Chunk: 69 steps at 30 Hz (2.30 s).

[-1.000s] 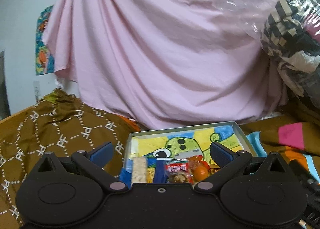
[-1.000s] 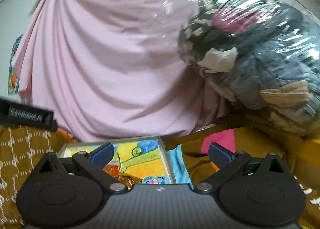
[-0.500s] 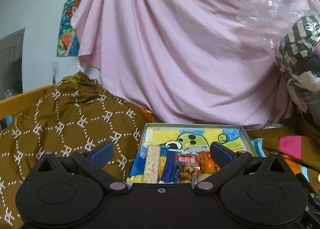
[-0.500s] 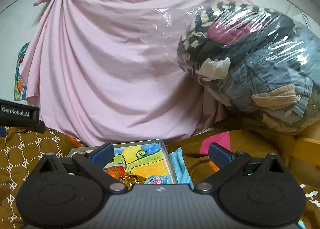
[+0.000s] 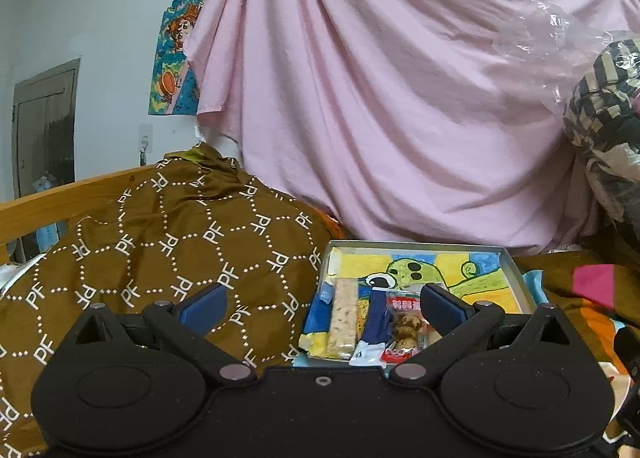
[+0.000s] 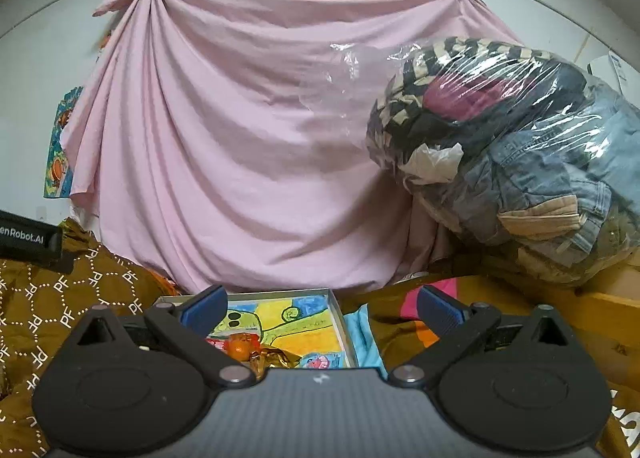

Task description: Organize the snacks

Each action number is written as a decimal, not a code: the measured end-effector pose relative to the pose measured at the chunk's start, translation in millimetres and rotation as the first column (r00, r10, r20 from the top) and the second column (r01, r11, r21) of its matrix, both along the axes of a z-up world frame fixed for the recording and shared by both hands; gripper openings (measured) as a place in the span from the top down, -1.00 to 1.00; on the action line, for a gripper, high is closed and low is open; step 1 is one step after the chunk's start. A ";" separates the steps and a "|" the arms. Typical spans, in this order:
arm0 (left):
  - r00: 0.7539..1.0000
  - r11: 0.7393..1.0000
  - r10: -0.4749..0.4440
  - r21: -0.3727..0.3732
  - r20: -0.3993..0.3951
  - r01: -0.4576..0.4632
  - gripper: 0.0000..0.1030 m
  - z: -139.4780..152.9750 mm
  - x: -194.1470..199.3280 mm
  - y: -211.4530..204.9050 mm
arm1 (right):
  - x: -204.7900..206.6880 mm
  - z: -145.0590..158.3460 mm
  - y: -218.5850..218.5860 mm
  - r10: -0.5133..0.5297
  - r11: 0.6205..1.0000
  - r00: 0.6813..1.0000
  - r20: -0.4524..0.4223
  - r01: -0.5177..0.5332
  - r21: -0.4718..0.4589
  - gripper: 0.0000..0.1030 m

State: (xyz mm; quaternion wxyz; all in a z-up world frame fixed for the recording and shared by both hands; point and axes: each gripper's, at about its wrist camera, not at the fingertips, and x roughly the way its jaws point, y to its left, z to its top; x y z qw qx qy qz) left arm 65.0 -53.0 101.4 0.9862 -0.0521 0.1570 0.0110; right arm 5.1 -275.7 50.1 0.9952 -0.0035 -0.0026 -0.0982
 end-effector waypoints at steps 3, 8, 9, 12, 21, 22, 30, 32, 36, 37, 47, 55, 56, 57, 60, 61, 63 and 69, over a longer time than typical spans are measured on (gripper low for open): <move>1.000 1.000 0.007 0.002 -0.011 -0.007 -0.99 -5.1 -6.6 5.3 | -4.9 -1.4 2.9 0.006 1.000 1.000 -0.006 -0.006 0.000 -1.00; 1.000 1.000 0.006 -0.003 -0.012 -0.006 -0.99 -13.7 -18.9 11.7 | -13.2 -4.9 9.4 0.020 1.000 1.000 -0.017 -0.020 -0.006 -1.00; 1.000 1.000 0.005 0.000 -0.015 -0.005 -0.99 -15.1 -20.7 12.5 | -14.4 -5.4 11.3 0.025 1.000 1.000 -0.019 -0.025 -0.011 -1.00; 1.000 1.000 0.004 0.007 -0.028 -0.003 -0.99 -20.3 -28.5 14.8 | -17.4 -6.7 15.9 0.034 0.999 0.999 -0.021 -0.035 -0.023 -1.00; 0.999 1.000 -0.004 0.008 -0.032 0.004 -0.99 -40.6 -51.0 24.0 | -19.8 -13.2 26.1 0.049 0.997 0.997 -0.063 -0.053 -0.048 -1.00; 1.000 1.000 -0.004 0.008 -0.024 0.005 -0.99 -42.4 -53.3 25.4 | -19.8 -14.2 27.6 0.051 0.997 0.996 -0.069 -0.055 -0.054 -1.00; 1.000 0.998 -0.015 0.056 0.012 0.014 -0.99 -54.9 -63.5 34.7 | -25.3 -19.5 36.9 0.074 0.996 0.993 -0.096 -0.079 -0.052 -1.00; 1.000 0.998 -0.018 0.056 0.007 0.018 -0.99 -57.4 -64.0 37.4 | -28.0 -20.3 39.6 0.075 0.995 0.992 -0.098 -0.080 -0.052 -1.00; 1.000 0.999 -0.013 0.031 -0.009 0.013 -0.99 -62.7 -65.5 43.9 | -31.4 -22.1 44.6 0.083 0.994 0.990 -0.110 -0.090 -0.061 -1.00; 1.000 1.000 -0.011 0.025 -0.012 0.011 -0.99 -63.5 -66.2 45.4 | -32.3 -23.0 45.8 0.085 0.994 0.990 -0.114 -0.093 -0.064 -1.00; 0.999 0.999 0.005 0.037 -0.038 -0.003 -0.99 -78.1 -78.6 51.0 | -40.5 -27.4 53.9 0.110 0.992 0.983 -0.147 -0.117 -0.045 -1.00; 0.998 0.999 0.007 0.035 -0.059 -0.005 -0.99 -86.0 -86.2 50.6 | -37.9 -33.7 49.5 0.126 0.992 0.972 -0.201 -0.122 0.031 -1.00; 0.998 0.999 0.008 0.039 -0.063 -0.005 -0.99 -87.0 -86.3 49.8 | -36.9 -34.9 48.3 0.129 0.992 0.969 -0.212 -0.122 0.045 -1.00; 0.998 0.999 0.007 0.042 -0.069 -0.005 -0.99 -88.0 -86.0 48.7 | -35.1 -36.4 47.4 0.129 0.991 0.965 -0.230 -0.119 0.055 -1.00; 0.995 0.999 0.000 0.044 -0.104 0.004 -0.99 -92.7 -84.5 45.8 | -27.2 -42.9 47.8 0.109 0.994 0.949 -0.297 -0.099 0.049 -1.00; 0.994 0.999 -0.001 0.046 -0.112 0.006 -0.99 -94.4 -84.6 44.7 | -24.9 -45.0 47.8 0.103 0.995 0.943 -0.317 -0.092 0.048 -1.00; 0.992 0.998 -0.007 0.054 -0.125 0.014 -0.99 -97.2 -84.7 41.9 | -23.3 -48.2 47.2 0.098 0.995 0.937 -0.337 -0.084 0.056 -1.00; 0.991 0.994 -0.013 0.105 -0.136 0.027 -0.99 -100.3 -85.6 33.1 | -19.9 -54.6 45.4 0.110 0.994 0.915 -0.389 -0.090 0.070 -1.00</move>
